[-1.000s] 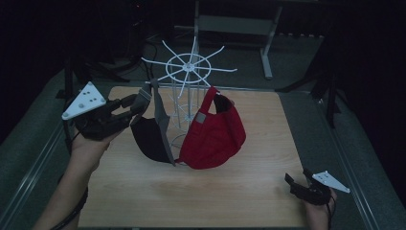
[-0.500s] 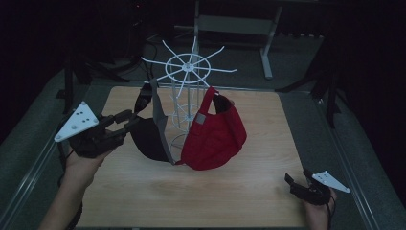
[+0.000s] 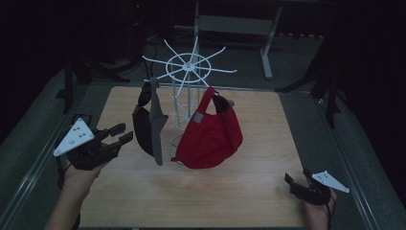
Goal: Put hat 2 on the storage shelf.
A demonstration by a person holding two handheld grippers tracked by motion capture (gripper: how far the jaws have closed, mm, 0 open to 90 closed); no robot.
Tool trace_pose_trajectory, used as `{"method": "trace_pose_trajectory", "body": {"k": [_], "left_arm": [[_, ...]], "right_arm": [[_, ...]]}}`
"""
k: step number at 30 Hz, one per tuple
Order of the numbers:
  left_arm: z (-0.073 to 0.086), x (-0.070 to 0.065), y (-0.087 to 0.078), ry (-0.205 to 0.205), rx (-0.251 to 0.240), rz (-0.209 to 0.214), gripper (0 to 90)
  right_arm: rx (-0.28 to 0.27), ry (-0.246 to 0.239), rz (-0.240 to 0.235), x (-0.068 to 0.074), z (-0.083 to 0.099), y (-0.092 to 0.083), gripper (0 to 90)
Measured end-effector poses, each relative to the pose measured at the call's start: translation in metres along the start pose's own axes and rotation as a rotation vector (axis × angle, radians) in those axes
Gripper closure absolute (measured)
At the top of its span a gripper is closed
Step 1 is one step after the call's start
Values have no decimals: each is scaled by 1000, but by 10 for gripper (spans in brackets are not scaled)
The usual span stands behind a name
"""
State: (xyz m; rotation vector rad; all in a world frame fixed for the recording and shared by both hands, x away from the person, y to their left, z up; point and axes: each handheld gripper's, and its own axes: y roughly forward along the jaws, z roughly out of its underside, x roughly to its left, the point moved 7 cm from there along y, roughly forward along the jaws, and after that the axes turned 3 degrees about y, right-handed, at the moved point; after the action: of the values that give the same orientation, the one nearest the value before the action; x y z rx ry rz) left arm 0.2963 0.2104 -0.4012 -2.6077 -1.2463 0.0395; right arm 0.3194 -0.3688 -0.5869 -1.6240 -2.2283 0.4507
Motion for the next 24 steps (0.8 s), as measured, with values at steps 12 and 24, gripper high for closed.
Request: {"method": "trace_pose_trajectory", "body": {"k": [12,24], "left_arm": [[67,3,2,-82,56,7,606],[139,-1,5,-146,160,-3,516]], "right_arm": [[-3,-6,-1,0,0,0,175],[-4,-9,0,1,0,0,175]]}}
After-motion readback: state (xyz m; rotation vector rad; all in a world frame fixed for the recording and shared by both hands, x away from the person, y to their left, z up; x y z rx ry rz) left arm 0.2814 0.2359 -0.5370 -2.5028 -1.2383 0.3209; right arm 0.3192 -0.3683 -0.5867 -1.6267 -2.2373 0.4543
